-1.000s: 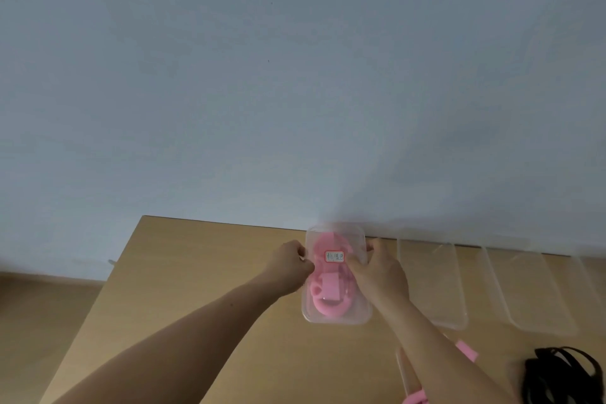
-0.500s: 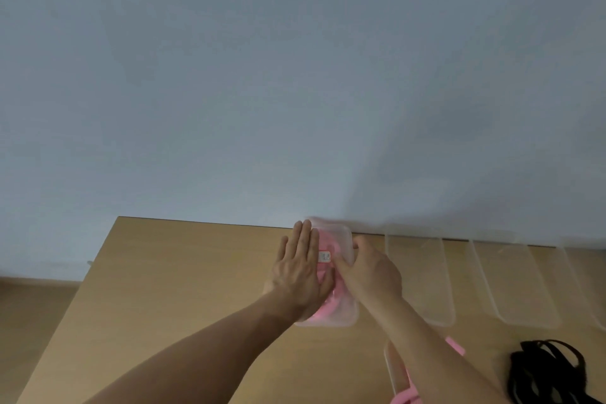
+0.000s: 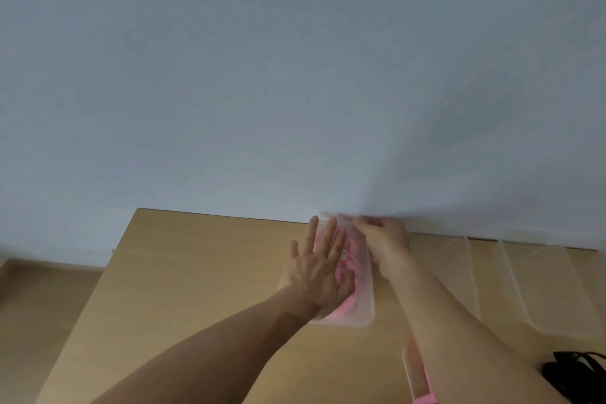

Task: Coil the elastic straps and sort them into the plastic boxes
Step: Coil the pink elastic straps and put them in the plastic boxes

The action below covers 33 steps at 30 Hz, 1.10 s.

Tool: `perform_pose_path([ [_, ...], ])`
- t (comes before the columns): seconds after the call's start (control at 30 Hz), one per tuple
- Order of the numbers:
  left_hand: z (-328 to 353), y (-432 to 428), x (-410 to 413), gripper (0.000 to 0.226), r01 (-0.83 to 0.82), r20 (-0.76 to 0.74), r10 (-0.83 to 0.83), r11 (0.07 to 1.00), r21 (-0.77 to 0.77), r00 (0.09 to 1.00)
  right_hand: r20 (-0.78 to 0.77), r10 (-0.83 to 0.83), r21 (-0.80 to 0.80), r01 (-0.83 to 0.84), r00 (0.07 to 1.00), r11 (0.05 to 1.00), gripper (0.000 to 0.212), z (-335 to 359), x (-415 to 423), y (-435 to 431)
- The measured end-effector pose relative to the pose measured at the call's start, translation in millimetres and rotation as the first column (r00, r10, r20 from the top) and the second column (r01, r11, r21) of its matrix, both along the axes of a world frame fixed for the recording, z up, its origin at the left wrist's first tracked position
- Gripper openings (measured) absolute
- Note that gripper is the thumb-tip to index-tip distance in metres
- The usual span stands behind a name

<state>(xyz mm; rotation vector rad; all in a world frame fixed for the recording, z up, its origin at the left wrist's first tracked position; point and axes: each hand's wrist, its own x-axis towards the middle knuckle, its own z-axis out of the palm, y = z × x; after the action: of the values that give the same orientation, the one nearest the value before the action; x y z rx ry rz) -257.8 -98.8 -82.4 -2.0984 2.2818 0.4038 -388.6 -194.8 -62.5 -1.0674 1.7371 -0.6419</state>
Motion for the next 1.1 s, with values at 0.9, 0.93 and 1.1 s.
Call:
perform_pose_path([
  [0.9, 8, -3, 0, 0.081, 0.056, 0.097, -0.053, 0.998, -0.024, 0.994, 0.038, -0.026, 0.038, 0.025, 0.999, 0.999, 0.014, 16, -23, 87],
  [0.93, 9, -3, -1, 0.081, 0.056, 0.104, -0.053, 0.998, -0.023, 0.993, 0.028, -0.003, 0.036, 0.002, 1.0, 0.999, 0.014, 17, -25, 90],
  [1.1, 9, -3, -1, 0.081, 0.044, 0.119, -0.041, 0.999, -0.022, 0.992, 0.004, 0.076, 0.02, -0.076, 0.997, 0.997, 0.013, 5, -36, 125],
])
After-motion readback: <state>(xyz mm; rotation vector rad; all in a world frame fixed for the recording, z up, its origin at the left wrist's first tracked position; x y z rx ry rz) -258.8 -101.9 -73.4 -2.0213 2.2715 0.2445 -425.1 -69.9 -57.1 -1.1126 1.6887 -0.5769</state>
